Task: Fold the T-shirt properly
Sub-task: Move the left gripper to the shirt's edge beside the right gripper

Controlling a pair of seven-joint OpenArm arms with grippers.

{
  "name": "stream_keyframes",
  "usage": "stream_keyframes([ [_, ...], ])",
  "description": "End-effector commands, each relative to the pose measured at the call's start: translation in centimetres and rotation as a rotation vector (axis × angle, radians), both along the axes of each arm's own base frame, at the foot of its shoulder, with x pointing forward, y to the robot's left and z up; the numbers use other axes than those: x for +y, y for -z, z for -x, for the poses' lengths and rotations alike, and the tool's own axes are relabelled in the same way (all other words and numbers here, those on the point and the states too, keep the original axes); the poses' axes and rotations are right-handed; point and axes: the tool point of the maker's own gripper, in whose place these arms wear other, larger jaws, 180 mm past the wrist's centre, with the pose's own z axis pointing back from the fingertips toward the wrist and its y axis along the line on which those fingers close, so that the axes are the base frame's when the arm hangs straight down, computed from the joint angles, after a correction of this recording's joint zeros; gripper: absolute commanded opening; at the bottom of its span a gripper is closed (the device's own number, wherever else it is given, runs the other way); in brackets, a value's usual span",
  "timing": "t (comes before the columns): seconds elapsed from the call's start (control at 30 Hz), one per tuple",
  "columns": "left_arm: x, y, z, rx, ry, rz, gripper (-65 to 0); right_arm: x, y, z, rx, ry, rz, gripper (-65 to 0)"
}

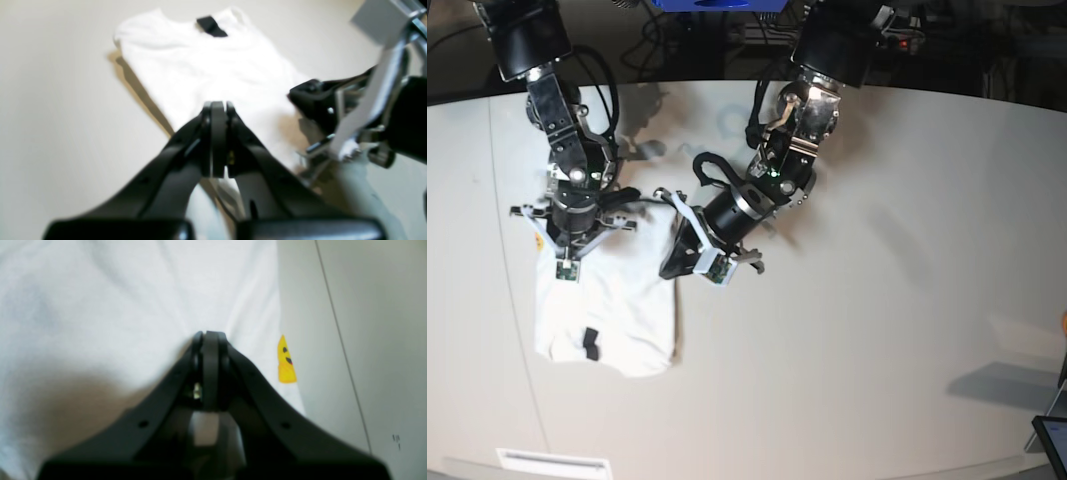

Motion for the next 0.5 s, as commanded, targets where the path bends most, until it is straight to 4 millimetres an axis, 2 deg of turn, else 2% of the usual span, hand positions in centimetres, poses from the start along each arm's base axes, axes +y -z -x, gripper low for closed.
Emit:
stream_keyframes([
  [0.0, -0.5, -1.3, -0.9, -0.031, -0.003, 0.040, -65.0, 0.8, 2.3, 2.2, 0.130, 0.014, -0.070, -64.3],
  [0.17, -1.1, 0.2, -1.5, 0.013, 0.005, 0.028, -65.0, 0.8, 2.6, 2.7, 0.141, 0.014, -0.070, -64.3],
  [0.3, -2.0, 1.6, -0.5, 0.061, 0.029, 0.032, -65.0, 0.8, 2.7, 2.8, 0.144, 0.015, -0.070, -64.3],
  [0.47, -1.8, 3.2, 1.5, 0.104, 0.031, 0.023, -65.0, 0.0, 3.1, 3.6, 0.161, 0.015, -0.052, -64.3],
])
